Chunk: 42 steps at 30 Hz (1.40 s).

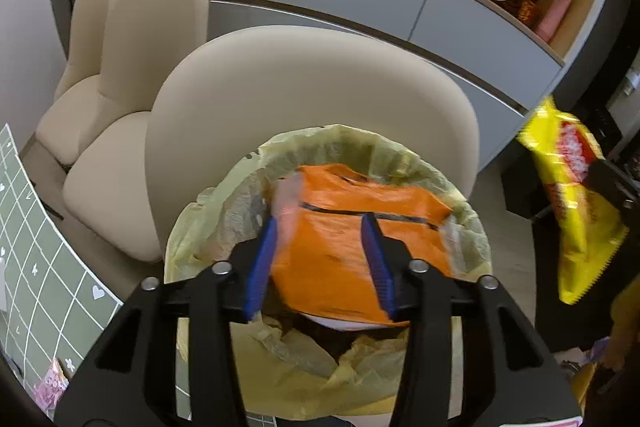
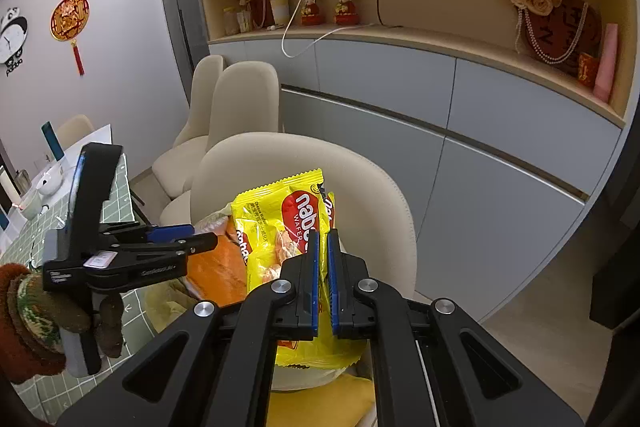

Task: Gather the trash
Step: 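Open the left tool over the bin while the right tool releases the yellow chip bag, then move both tools back over the remaining trash on the table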

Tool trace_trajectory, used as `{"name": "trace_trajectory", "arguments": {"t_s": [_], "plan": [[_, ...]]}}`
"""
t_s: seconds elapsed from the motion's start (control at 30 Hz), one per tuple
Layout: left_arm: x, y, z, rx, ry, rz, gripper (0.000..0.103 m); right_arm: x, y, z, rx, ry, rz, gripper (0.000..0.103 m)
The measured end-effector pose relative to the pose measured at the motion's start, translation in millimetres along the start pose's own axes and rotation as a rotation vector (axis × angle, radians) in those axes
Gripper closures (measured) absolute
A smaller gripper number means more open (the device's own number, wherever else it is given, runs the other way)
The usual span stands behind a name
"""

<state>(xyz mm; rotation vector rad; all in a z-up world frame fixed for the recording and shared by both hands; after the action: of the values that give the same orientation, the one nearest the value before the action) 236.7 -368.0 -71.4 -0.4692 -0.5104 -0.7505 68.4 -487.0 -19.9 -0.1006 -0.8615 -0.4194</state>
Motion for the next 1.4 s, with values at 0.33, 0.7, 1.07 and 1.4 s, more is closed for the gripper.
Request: {"name": "trace_trajectory", "arguments": {"t_s": [0.33,0.7,1.07,1.4], "plan": [[-12,61,76,-0.024,-0.114,0.176,0.057,1,37,-55,0.093,0.059,0.046,0.097],[-99,103,138,0.091,-0.08,0.227,0.057,-44,54,-161,0.046,0.4,0.126,0.097],[-151,129,164,0.102,-0.083,0.373,0.056,-34,59,-101,0.125,0.265,0.082,0.065],[-209,145,219,0.229,-0.116,0.422,0.056,-16,108,-6,0.31,0.034,0.075,0.056]]}}
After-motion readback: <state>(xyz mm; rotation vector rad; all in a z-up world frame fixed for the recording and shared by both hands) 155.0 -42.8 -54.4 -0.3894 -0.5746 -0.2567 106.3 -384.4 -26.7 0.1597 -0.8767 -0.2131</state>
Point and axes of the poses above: each gripper's, at about its wrist camera, not at the fingertips, and z roughly against the way its jaws point, y to its left, x to its top, the point moved 1 cm from there along -z, roughly the way its jaws point, and after that the axes turned 2 degrees about -x, right-handed, at the moved point
